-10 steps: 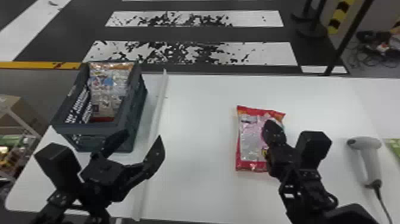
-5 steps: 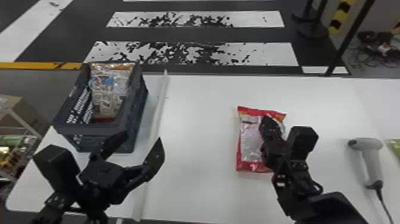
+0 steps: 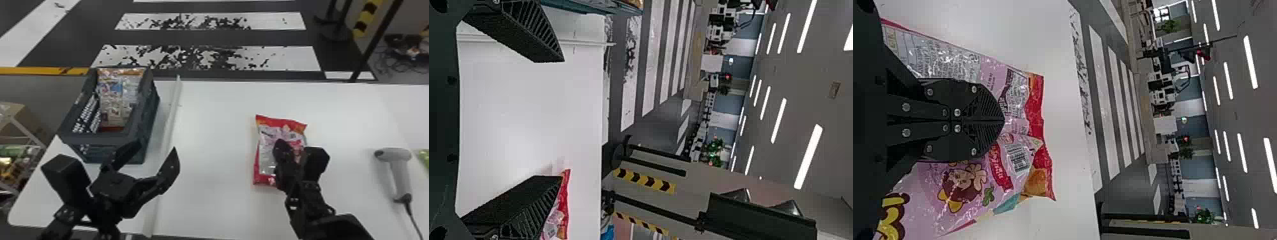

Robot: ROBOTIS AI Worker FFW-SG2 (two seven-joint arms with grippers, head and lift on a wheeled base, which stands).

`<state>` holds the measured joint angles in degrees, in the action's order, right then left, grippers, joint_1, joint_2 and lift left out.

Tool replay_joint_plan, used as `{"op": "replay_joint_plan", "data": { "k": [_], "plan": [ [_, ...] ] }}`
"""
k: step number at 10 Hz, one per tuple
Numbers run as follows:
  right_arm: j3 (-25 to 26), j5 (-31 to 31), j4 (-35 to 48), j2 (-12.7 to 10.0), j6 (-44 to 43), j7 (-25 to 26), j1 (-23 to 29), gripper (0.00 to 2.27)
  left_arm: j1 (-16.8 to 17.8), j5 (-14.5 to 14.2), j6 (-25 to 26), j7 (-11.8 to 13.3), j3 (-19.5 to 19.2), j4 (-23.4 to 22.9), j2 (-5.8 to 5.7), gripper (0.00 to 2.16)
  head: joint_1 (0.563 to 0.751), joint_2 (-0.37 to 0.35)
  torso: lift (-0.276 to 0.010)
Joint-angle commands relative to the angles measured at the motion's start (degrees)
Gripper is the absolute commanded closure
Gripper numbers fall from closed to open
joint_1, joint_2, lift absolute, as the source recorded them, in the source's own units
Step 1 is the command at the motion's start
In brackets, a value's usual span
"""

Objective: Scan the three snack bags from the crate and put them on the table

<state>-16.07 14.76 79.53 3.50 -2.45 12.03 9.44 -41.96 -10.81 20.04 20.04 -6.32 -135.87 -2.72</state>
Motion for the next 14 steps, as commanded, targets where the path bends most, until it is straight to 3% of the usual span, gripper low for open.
{"op": "replay_joint_plan", "data": {
  "k": [1, 5, 9, 14],
  "plan": [
    [0.42, 0.54, -4.03, -0.08, -2.51, 0.01, -0.56, 2.18, 0.48, 0.00, -0.04, 0.00, 0.08, 0.70, -0.18, 0.03, 0.695, 0.071, -0.094],
    [3.68, 0.98, 0.19, 0.98, -2.68, -1.57, 4.36, 2.18, 1.27, -0.09, -0.22, 0.08, 0.43, 1.58, -0.18, 0.03, 0.695, 0.036, -0.094],
    [5.26, 2.56, 7.40, 5.02, -2.68, -4.21, 12.62, 2.18, 2.06, -0.17, -2.33, 0.08, 1.57, 3.25, -0.01, 0.03, 0.695, -0.013, -0.094],
    [7.54, 2.82, 15.31, 6.96, -3.21, -5.79, 17.37, 2.18, 1.27, -0.44, -4.43, 0.44, 1.57, 3.07, 0.08, 0.03, 0.695, -0.057, -0.094]
  ]
}}
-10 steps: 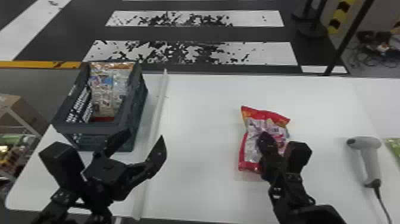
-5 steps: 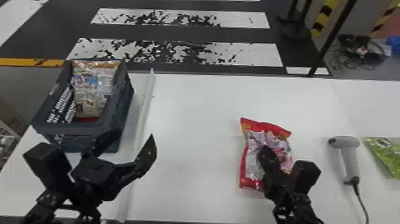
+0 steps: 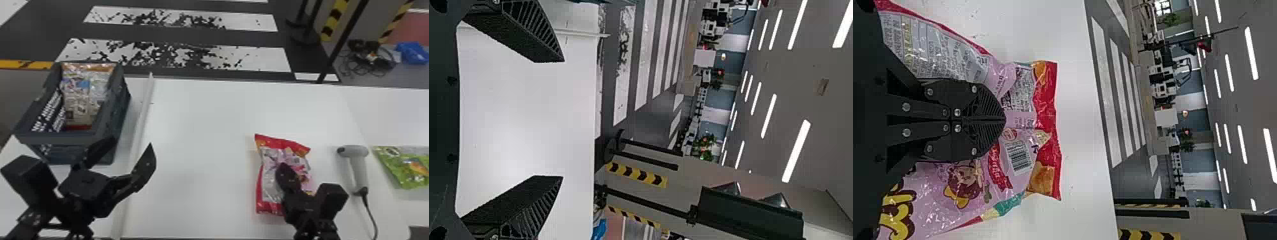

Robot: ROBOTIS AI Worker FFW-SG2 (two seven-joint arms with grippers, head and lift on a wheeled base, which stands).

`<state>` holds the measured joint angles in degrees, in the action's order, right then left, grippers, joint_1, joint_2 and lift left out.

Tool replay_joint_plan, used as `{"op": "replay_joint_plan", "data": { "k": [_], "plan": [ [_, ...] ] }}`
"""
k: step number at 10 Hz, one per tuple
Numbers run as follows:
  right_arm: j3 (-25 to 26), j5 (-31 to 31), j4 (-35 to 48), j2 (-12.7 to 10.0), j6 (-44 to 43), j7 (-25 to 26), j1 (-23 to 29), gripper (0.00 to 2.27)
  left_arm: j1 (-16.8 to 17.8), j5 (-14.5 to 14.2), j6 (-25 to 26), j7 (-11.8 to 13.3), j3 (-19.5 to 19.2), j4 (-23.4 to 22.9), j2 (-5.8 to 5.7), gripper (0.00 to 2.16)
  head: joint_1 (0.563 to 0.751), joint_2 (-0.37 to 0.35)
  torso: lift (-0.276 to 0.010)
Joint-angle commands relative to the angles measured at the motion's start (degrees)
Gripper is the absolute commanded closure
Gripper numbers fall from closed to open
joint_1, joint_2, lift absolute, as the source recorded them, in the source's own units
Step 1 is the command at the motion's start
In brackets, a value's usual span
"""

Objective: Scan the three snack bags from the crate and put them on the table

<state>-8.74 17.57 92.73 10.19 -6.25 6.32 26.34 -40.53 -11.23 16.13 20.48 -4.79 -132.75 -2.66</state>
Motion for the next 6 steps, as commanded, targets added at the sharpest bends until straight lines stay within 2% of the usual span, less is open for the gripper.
{"op": "replay_joint_plan", "data": {
  "k": [1, 3, 6],
  "plan": [
    [1.09, 0.10, 6.50, 0.44, 3.75, 0.01, 1.35, 2.18, -0.60, -0.02, -0.69, 0.00, 0.04, -0.41, 0.03, 0.03, 0.695, -0.060, -0.094],
    [3.90, 1.24, 11.42, 0.70, 9.03, 0.01, 1.26, 2.18, -1.13, 0.15, -0.69, 0.00, 0.39, -1.11, -0.24, 0.03, 0.695, -0.060, -0.094],
    [5.92, 1.86, 12.03, 0.70, 12.72, 0.01, -0.85, 2.18, -1.57, 0.15, -0.69, 0.09, 0.66, -1.90, -0.41, 0.03, 0.695, -0.101, -0.094]
  ]
}}
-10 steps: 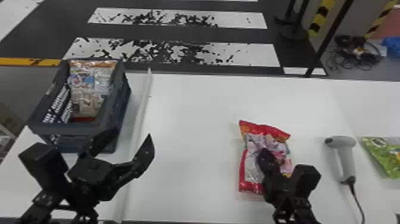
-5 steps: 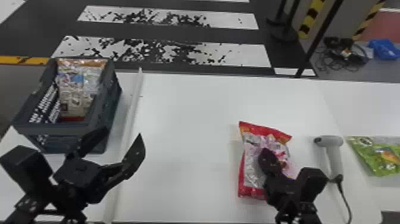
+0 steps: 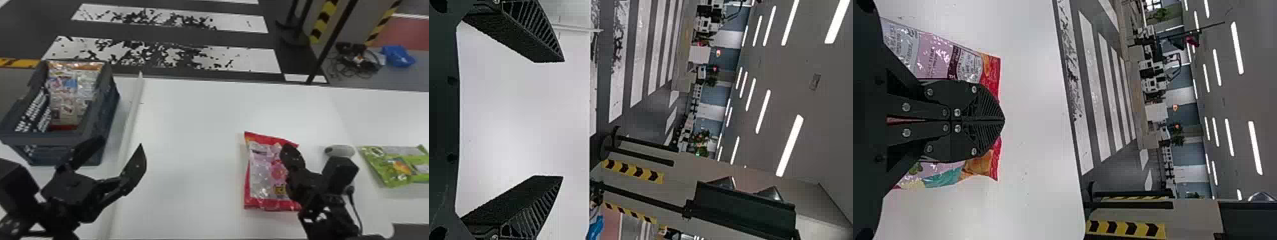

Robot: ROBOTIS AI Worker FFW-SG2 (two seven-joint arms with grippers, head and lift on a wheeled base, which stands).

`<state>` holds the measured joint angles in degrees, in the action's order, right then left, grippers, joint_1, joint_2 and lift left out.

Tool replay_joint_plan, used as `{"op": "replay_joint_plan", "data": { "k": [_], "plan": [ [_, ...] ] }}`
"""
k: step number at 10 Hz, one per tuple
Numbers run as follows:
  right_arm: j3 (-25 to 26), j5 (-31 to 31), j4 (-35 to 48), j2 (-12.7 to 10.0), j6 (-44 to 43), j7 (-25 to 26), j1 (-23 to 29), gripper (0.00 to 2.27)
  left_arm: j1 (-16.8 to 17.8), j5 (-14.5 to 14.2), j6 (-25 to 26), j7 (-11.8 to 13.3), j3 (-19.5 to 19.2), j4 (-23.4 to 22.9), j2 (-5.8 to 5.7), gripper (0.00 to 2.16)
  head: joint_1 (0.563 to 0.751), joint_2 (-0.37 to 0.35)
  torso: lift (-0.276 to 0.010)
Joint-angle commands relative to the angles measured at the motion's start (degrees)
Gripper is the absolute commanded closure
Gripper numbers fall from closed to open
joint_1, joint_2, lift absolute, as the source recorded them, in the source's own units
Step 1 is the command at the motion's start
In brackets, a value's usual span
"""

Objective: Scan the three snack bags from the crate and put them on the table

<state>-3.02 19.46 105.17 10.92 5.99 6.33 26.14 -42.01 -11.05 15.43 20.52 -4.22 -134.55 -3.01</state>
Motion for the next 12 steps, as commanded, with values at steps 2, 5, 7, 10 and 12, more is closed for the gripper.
{"op": "replay_joint_plan", "data": {
  "k": [2, 5, 7, 10, 12],
  "plan": [
    [0.30, -0.30, -2.16, -0.11, 1.53, 0.09, -2.05, 2.18, -0.09, 0.16, 0.00, 0.05, 0.71, -0.18, -0.07, 0.03, 0.695, -0.112, -0.094],
    [0.04, -2.41, -7.26, -0.90, -0.58, 0.53, -3.90, 2.18, 0.18, 0.16, 0.00, 0.13, 1.32, -0.01, -0.59, 0.03, 0.695, -0.131, -0.094],
    [-0.05, -3.64, -10.51, -0.98, -4.45, 0.70, -4.08, 2.18, 0.62, 0.16, 0.00, 0.31, 1.59, 0.70, -1.21, 0.03, 0.695, -0.142, -0.094],
    [-1.55, -5.49, -14.81, -1.16, -8.49, 0.88, -4.78, 2.18, 0.71, 0.07, -0.88, 0.75, 1.59, 1.40, -1.21, 0.03, 0.695, -0.152, -0.094],
    [-2.51, -6.80, -18.07, -1.42, -12.88, 0.97, -5.13, 2.18, 0.71, -0.02, -1.40, 1.10, 1.59, 1.75, -1.21, 0.03, 0.695, -0.148, -0.094]
  ]
}}
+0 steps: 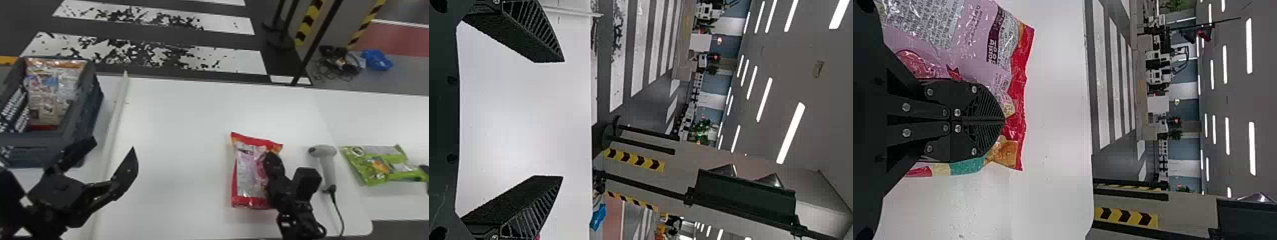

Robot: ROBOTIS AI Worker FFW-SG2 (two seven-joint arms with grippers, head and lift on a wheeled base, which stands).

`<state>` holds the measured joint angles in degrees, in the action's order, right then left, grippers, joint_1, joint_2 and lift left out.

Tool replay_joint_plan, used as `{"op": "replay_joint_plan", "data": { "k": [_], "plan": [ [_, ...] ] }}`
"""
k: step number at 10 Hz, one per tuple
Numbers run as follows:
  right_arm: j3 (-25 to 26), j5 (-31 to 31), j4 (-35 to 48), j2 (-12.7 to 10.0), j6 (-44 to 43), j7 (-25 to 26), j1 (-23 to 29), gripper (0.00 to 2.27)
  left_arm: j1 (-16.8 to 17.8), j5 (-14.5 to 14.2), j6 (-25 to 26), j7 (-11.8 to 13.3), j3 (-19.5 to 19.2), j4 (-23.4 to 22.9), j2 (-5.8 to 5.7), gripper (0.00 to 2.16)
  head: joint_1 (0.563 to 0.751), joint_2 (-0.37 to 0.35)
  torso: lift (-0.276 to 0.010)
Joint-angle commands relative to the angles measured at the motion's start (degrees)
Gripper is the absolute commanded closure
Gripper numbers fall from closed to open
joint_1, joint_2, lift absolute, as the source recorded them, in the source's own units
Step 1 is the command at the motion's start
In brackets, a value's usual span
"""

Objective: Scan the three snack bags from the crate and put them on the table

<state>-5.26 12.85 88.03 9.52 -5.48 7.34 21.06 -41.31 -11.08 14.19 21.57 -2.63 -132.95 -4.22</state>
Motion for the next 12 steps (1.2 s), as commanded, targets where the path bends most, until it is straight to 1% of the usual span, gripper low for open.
{"op": "replay_joint_plan", "data": {
  "k": [1, 2, 3, 4, 5, 6, 7, 8, 9, 10, 11, 12],
  "plan": [
    [-0.80, -0.72, -2.60, -0.11, -3.70, 0.04, -0.14, 2.18, 0.00, -0.17, -0.51, 0.14, -0.01, 0.41, 0.00, 0.03, 0.695, -0.146, -0.094],
    [-1.33, -1.69, -4.36, -0.02, -7.39, -0.05, -0.23, 2.18, 0.00, -0.17, -0.69, 0.40, -0.01, 0.59, 0.00, 0.03, 0.695, -0.143, -0.094],
    [-1.50, -2.21, -5.32, -0.02, -9.32, -0.05, -0.40, 2.18, 0.00, -0.17, -0.87, 0.40, -0.01, 0.59, 0.09, 0.03, 0.695, -0.141, -0.094],
    [-1.42, -2.12, -4.97, 0.06, -12.13, -0.31, -0.14, 2.18, 0.09, -0.17, -0.87, 0.40, -0.01, 0.59, 0.09, 0.03, 0.695, -0.139, -0.094],
    [-0.89, -1.95, -2.34, 0.24, -13.89, -0.58, 1.01, 2.16, 0.18, -0.17, -0.87, 0.40, 0.08, 0.50, 0.18, 0.03, 0.695, -0.137, -0.094],
    [-0.36, -1.42, 1.00, 0.24, -13.54, -0.58, 2.32, 1.93, 0.44, -0.17, -0.87, 0.31, -0.01, 0.50, 0.18, 0.03, 0.695, -0.137, -0.094],
    [-0.01, -1.16, 5.14, 0.24, -12.31, -0.31, 3.91, 1.38, 0.53, -0.17, -0.87, 0.31, 0.17, 0.32, 0.18, 0.03, 0.695, -0.139, -0.094],
    [0.43, -1.25, 9.00, 0.24, -10.20, 0.22, 5.31, 0.49, 0.61, -0.17, -0.87, 0.31, 0.61, 0.32, 0.09, 0.03, 0.695, -0.141, -0.094],
    [1.31, -2.04, 12.08, 0.24, -7.21, 2.06, 6.37, 0.05, 0.70, -0.17, -0.87, 0.31, 0.70, 0.23, 0.09, 0.03, 0.695, -0.142, -0.094],
    [3.33, -2.21, 14.45, 0.24, -3.52, 3.82, 7.16, 0.02, 0.79, -0.17, -1.04, 0.31, 0.70, 0.15, 0.00, 0.03, 0.695, -0.152, -0.094],
    [6.23, -1.16, 16.30, 0.24, 0.52, 4.52, 7.95, 0.03, 1.05, -0.17, -0.87, 0.31, 0.70, 0.23, -0.18, 0.03, 0.695, -0.174, -0.094],
    [9.13, -0.28, 19.29, 0.33, 2.46, 4.52, 10.15, 0.05, 1.14, -0.17, -0.87, 0.14, 0.70, 0.32, -0.53, 0.03, 0.695, -0.192, -0.094]
  ]
}}
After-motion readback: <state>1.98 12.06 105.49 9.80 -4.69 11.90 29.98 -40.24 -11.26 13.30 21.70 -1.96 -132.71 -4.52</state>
